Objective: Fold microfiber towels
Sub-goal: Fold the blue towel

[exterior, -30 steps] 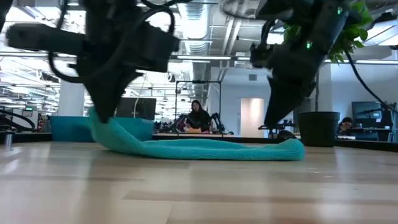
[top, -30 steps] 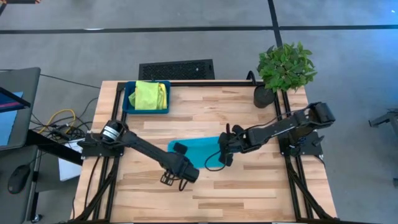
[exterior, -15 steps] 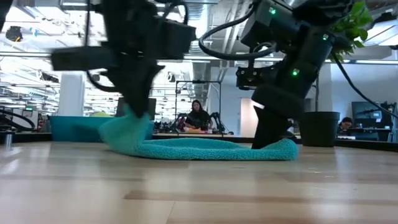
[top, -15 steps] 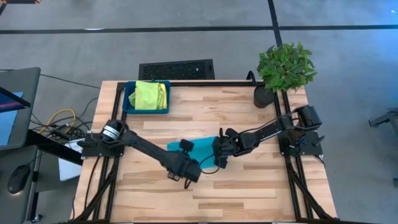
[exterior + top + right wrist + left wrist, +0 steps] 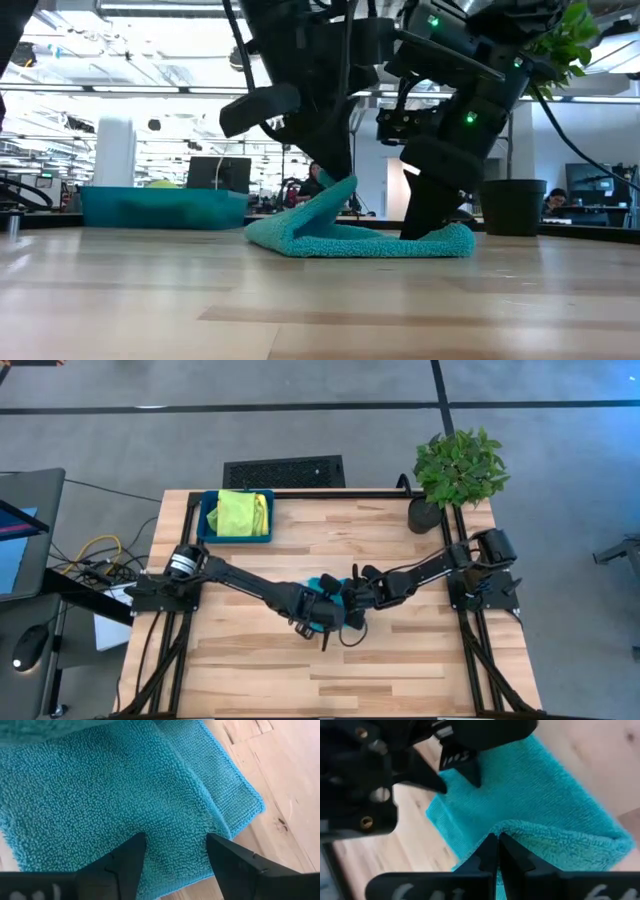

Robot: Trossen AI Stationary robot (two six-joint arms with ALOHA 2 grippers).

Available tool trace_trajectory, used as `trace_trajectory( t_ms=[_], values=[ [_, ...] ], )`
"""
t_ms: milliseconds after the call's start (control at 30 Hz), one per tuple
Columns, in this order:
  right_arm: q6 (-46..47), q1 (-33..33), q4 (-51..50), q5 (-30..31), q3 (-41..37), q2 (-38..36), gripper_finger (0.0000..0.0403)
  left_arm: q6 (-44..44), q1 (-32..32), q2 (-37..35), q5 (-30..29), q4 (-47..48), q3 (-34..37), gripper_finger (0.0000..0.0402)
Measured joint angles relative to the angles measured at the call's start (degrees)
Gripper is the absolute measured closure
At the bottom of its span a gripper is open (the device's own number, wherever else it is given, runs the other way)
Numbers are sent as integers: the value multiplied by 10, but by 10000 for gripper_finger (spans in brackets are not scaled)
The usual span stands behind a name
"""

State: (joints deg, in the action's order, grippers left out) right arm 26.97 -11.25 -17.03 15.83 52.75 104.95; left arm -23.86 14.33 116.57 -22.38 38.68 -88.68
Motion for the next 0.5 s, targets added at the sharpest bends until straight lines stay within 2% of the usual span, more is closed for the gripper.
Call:
trace_trajectory(
  t_ms=[200, 500],
  values=[
    [-7, -11, -30, 5, -6, -42, 163, -4, -15, 0, 40, -11, 0, 401],
    [10, -64, -86, 34, -3, -165, 163, -31, -15, 0, 41, -15, 0, 401]
  ],
)
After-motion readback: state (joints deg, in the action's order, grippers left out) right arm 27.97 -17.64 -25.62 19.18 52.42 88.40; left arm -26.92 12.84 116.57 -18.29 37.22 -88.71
